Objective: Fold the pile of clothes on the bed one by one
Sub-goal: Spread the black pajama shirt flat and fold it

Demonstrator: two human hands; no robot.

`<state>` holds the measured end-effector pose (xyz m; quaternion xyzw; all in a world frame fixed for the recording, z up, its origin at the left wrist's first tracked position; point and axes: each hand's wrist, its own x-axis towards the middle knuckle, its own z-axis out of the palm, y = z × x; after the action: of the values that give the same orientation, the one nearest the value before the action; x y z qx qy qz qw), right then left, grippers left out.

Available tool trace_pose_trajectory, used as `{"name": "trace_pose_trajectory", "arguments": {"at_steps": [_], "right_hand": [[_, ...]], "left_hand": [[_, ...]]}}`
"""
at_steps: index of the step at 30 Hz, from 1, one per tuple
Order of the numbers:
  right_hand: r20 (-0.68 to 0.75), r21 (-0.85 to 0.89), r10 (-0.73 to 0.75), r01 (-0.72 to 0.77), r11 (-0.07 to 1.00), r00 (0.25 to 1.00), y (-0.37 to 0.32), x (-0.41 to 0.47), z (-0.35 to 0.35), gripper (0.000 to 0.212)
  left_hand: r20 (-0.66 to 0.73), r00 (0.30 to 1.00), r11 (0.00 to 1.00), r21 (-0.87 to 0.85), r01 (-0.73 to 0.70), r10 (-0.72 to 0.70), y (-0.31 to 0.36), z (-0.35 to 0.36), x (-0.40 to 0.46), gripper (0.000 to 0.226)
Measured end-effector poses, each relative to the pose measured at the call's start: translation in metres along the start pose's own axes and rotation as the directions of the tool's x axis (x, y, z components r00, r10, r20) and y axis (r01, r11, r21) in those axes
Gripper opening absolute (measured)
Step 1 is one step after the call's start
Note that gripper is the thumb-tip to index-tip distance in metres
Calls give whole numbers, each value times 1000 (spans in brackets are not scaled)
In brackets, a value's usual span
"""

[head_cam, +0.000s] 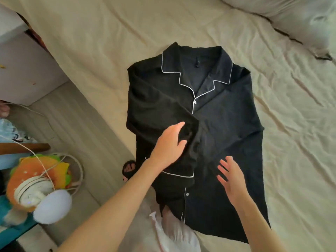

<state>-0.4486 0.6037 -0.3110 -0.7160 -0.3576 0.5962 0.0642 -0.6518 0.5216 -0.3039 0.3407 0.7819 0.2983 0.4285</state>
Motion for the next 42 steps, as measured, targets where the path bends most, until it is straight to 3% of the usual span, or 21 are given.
{"name": "trace_pose_trajectory", "arguments": {"at_steps": [2,5,8,10,12,15,18,20,22,24,25,27,30,33,35,38,42], "right_hand": [[36,-58,9,-7,998,999,16,5,-13,43],[102,-160,-38,54,986,994,35,12,-18,32],[208,-209,-63,107,972,976,47,17,-14,32],[256,-205,-57,112,972,965,50,17,-17,32],[284,-206,-59,121,971,957,53,19,-25,34],[359,-285,-53,164,944,932,59,19,-32,46],[417,-494,15,213,843,909,66,19,-20,61],[401,-578,-12,263,772,916,68,23,-8,52],[393,-597,-57,302,743,918,65,26,0,19],[387,-512,-121,322,797,914,56,28,-5,21],[369,-441,-155,319,839,916,50,29,-13,24],[285,-331,-256,345,878,924,33,31,-42,32],[108,-330,-410,421,845,906,4,44,-93,32],[21,-419,-419,388,821,908,-18,68,-119,14],[-6,-498,-355,306,812,935,-26,85,-124,21],[10,-641,-273,215,737,962,-35,94,-116,47],[83,-827,-436,305,471,896,-48,82,-73,54]], "left_hand": [[-134,985,988,90,123,-110,-36,15,-15,68],[-136,926,935,-10,354,-352,-66,47,-46,78],[-96,925,927,30,373,-368,-57,100,-61,91],[-148,906,915,19,403,-396,-45,128,-62,92],[-257,867,893,35,449,-426,-38,140,-61,76],[-315,846,881,58,470,-430,-40,140,-65,26],[-208,852,868,-257,426,-480,-44,131,-72,9],[-166,855,828,-394,399,-491,-43,124,-73,33],[-75,858,835,-290,468,-508,-42,125,-70,55],[51,858,847,-137,513,-511,-36,131,-64,47],[113,851,839,-147,524,-512,-31,135,-62,34],[227,840,774,-326,543,-493,-17,146,-64,16],[414,823,602,-562,567,-388,-2,160,-74,17],[517,775,674,-429,602,-363,8,170,-85,23],[466,778,716,-356,600,-421,7,166,-87,26],[328,800,621,-508,597,-502,-8,140,-83,28],[137,765,501,-681,534,-630,-39,88,-69,32]]}}
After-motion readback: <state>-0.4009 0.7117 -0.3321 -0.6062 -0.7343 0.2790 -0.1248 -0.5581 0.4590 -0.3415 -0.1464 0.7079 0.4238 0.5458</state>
